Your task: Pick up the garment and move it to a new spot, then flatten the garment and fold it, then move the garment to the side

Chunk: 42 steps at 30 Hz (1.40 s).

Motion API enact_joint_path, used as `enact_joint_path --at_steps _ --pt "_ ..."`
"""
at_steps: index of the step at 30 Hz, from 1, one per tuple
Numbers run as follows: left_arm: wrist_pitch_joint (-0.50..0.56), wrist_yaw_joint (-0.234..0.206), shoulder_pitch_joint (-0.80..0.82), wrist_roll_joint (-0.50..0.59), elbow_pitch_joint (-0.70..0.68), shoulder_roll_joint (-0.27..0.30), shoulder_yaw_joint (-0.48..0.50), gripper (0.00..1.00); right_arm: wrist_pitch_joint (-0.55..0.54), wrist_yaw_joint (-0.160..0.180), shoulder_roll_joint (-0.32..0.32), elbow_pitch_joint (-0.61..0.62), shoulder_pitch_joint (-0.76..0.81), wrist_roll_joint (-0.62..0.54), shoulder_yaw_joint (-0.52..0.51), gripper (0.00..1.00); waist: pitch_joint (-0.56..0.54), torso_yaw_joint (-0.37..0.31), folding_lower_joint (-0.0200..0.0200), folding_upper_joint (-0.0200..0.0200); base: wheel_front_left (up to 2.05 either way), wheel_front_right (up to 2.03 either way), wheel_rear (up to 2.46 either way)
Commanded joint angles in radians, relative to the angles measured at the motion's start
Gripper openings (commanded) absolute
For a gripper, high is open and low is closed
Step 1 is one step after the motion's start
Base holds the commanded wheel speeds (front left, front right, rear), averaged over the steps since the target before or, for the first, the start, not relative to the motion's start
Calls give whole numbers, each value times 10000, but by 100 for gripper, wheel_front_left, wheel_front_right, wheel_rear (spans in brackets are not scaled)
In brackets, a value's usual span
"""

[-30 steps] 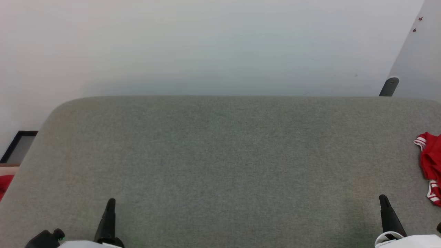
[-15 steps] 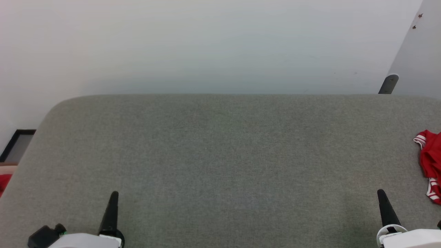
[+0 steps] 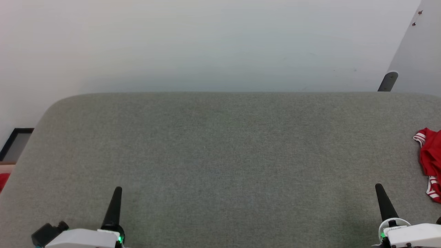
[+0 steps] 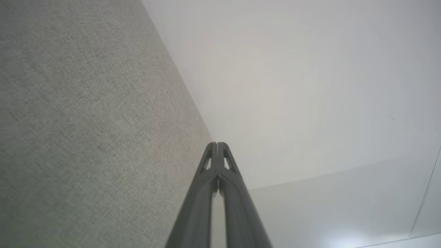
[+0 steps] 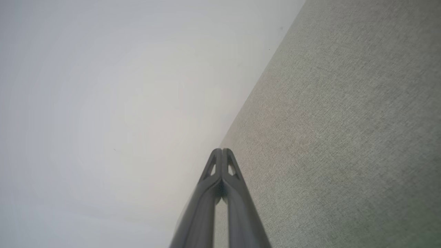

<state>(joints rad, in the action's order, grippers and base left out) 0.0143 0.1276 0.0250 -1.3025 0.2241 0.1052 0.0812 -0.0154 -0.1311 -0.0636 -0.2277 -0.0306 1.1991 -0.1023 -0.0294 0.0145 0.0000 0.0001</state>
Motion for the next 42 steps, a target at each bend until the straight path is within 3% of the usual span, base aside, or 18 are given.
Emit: enact_joint_path --at_steps 1,42 --pt "30 34 234 -141 -49 8 57 0 -39 3 -14 43 -199 218 -47 0 5 -2 0 -1 0 0 0" --pt "900 51 800 -2732 189 -495 320 0 -892 2 129 -149 -756 3643 -118 0 272 -122 0 -1 0 0 0"
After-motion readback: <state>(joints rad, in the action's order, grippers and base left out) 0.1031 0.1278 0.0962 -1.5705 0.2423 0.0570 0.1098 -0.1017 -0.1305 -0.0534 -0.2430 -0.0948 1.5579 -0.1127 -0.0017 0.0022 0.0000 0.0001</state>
